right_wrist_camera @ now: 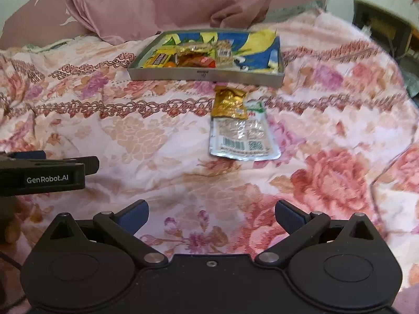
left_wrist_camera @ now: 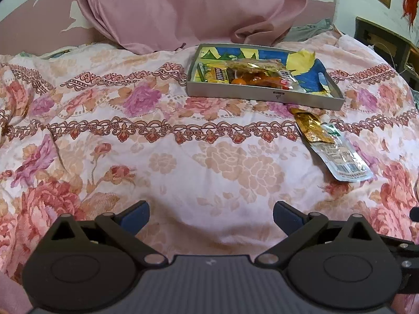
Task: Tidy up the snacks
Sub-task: 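Move the left tool to the gold foil packet while the right approaches the white-green bean packet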
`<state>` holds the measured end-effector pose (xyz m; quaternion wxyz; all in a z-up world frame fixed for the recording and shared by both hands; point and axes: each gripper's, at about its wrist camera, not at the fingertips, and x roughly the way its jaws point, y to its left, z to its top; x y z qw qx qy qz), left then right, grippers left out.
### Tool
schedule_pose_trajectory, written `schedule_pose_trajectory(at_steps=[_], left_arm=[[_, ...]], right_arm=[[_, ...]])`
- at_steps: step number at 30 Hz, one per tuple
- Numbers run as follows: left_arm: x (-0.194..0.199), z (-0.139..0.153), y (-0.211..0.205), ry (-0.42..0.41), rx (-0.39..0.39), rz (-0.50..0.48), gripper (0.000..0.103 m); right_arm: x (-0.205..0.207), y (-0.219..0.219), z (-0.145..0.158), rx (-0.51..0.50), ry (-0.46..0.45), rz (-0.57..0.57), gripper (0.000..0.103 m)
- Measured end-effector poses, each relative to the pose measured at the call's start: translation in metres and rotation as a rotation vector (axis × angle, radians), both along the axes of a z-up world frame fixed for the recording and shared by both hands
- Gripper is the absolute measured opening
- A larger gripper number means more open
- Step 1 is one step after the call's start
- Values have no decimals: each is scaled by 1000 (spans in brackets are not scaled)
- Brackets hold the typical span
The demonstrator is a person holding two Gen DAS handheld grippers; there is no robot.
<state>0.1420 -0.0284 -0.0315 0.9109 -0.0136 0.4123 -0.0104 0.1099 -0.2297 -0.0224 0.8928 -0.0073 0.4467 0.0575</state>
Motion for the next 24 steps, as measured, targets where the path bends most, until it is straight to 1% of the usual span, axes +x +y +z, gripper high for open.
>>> schedule_pose_trajectory(at_steps=[5,8,11,20,24], left_arm=[[12,-2,-3,5,-12,0,102],[21,-3,-8,8,-6,-11,102],[30,-2,-16,7,16,-29,102],[66,3,-34,9,40,-83,102],[82,2,-39,8,65,-103,102]], right_arm=[[20,-16,-7,87,67,-36,102],[31,-23,-8,101,72,-57,102],[41,-25,-10,77,61,-59,102],[78,-27,-16,-41,14,1,102],[97,-34,-22,-39,16,8,102]])
